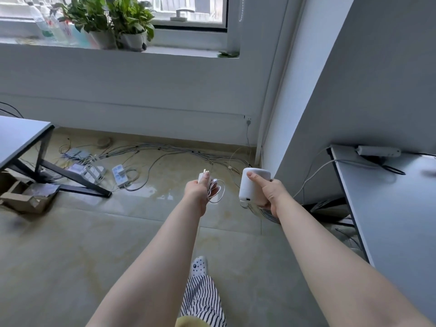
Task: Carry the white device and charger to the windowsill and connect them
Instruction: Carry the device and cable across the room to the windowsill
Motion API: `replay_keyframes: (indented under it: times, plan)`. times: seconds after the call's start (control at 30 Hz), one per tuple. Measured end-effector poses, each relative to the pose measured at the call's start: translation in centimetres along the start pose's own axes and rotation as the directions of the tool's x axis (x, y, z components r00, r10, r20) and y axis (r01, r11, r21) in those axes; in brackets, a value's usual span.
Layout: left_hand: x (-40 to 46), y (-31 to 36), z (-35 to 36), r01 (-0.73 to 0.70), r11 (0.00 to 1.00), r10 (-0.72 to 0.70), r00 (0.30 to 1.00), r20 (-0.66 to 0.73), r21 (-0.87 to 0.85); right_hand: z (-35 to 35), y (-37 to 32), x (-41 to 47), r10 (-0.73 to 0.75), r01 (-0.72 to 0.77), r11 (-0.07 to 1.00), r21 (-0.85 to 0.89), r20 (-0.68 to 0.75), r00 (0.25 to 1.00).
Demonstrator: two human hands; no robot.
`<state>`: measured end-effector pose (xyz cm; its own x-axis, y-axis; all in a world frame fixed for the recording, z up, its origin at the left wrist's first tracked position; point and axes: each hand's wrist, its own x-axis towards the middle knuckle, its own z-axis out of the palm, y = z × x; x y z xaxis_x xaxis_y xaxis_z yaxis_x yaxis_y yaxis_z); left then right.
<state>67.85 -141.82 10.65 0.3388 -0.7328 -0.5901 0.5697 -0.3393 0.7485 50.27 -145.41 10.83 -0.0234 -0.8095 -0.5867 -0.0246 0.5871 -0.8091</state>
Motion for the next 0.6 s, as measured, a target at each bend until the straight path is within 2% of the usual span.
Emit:
replay_keyframes:
  times: [0.23, 0.47, 0.6]
  plan:
    - [6.7, 3.4, 1.7, -0.012, 0.999, 0.013, 1.0, -0.013, 0.048, 3.2, -4.0, 5.4, -0.007, 0.007, 1.0, 0.025, 0.003, 1.0]
    - [16.1, 9.9, 3.1, -0.031, 0.987, 0.032, 0.999, -0.006, 0.158, 8.9, -10.1, 12.2, -0.011, 0.012, 1.0, 0.018, -0.024, 1.0]
    - [21.1, 14.0, 3.3, -0.012, 0.987, 0.009, 1.0, 0.02, 0.161, 12.5, -13.4, 16.0, -0.011, 0.012, 1.0, 0.028, -0.036, 0.999]
